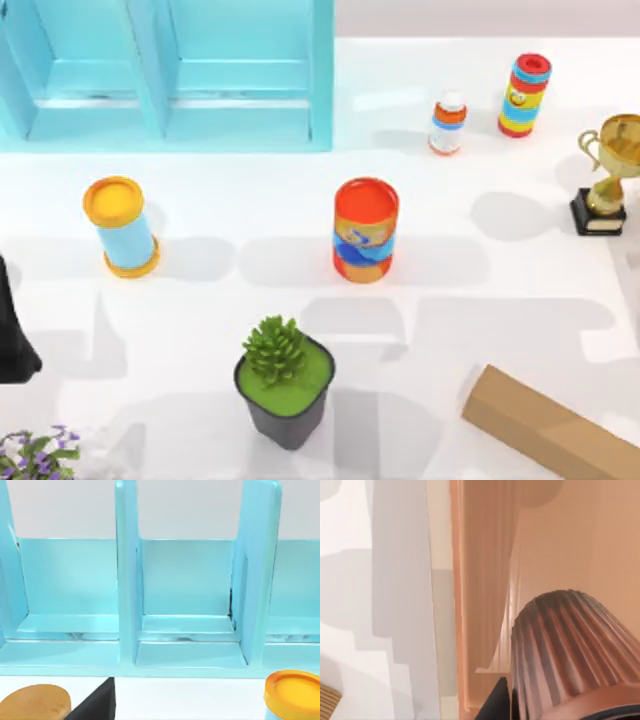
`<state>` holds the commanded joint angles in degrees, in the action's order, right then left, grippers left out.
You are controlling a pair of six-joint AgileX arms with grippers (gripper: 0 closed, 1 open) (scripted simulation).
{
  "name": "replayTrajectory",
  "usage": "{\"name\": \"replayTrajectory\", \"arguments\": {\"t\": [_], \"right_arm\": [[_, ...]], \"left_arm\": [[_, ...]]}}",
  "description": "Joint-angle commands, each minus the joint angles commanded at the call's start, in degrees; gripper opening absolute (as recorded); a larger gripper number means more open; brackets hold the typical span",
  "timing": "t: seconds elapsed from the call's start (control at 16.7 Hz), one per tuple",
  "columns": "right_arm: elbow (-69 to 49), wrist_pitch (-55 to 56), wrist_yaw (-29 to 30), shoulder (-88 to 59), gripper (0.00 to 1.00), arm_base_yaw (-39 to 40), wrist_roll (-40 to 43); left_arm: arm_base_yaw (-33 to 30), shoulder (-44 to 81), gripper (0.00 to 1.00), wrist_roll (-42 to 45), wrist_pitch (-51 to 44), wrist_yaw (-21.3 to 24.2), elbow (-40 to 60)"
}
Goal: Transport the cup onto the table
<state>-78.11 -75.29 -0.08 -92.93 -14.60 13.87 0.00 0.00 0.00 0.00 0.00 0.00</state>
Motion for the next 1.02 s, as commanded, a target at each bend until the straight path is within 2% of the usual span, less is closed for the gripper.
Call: {"name": "replayTrajectory", "arguments": {"t": [0.18,0.36,1.02], "right_arm": [[0.06,0.13,-0.01,-0.41,0.00,0.47,-0.73],[-1.06,0.06,0.62,-1.19,0.00,6.00,-6.10],[-7.08,-0.73,2.04,-6.45,0.00,49.46,-46.74]], "left_arm": [[0.00,0.00,1.00,0.00,0.00,0.00,0.00],[0.00,0.00,1.00,0.00,0.00,0.00,0.00],[0.00,0.00,1.00,0.00,0.00,0.00,0.00]]}}
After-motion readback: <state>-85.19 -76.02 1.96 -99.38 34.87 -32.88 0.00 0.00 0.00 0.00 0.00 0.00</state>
